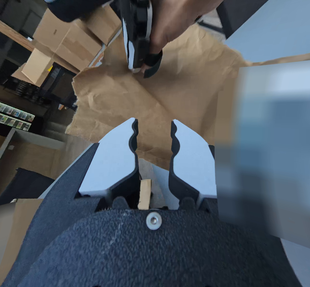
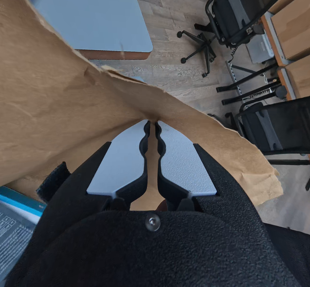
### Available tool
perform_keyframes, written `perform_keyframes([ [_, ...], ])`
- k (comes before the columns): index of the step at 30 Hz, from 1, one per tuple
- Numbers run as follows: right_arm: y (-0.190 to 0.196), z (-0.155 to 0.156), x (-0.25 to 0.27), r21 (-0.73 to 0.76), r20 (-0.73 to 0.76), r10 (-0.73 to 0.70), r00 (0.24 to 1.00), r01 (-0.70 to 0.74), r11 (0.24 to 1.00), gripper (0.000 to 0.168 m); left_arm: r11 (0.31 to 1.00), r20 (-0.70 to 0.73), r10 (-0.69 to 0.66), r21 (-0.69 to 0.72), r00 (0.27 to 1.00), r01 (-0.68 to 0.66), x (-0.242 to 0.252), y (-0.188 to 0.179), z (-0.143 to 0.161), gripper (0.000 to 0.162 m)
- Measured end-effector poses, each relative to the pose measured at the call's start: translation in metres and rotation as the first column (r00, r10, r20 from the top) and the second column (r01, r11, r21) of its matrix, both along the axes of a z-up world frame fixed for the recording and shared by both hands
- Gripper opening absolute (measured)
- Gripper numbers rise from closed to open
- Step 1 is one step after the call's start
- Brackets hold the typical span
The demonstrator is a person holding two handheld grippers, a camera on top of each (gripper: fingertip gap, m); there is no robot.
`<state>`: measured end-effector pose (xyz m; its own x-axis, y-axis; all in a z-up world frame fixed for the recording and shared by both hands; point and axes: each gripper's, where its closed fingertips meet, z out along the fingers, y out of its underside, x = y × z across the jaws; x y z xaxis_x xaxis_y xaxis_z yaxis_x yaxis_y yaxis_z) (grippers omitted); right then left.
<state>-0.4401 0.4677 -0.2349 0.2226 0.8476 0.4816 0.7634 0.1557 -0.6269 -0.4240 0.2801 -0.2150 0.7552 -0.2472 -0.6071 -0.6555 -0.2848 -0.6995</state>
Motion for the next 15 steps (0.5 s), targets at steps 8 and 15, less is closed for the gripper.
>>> perform_keyframes([
  [8,0.035,-0.083,-0.028,-0.169,0.072,-0.086,0.994,0.097,0.981,0.006,0.991,-0.162,0.123,-0.022,0.979,-0.128,-0.083,0.084,-0.056,0.036],
  [15,0.041,-0.141,-0.031,-0.265,0.064,-0.147,0.987,0.159,0.951,0.006,0.999,-0.239,0.037,0.035,0.970,-0.030,-0.057,0.099,-0.028,0.034],
])
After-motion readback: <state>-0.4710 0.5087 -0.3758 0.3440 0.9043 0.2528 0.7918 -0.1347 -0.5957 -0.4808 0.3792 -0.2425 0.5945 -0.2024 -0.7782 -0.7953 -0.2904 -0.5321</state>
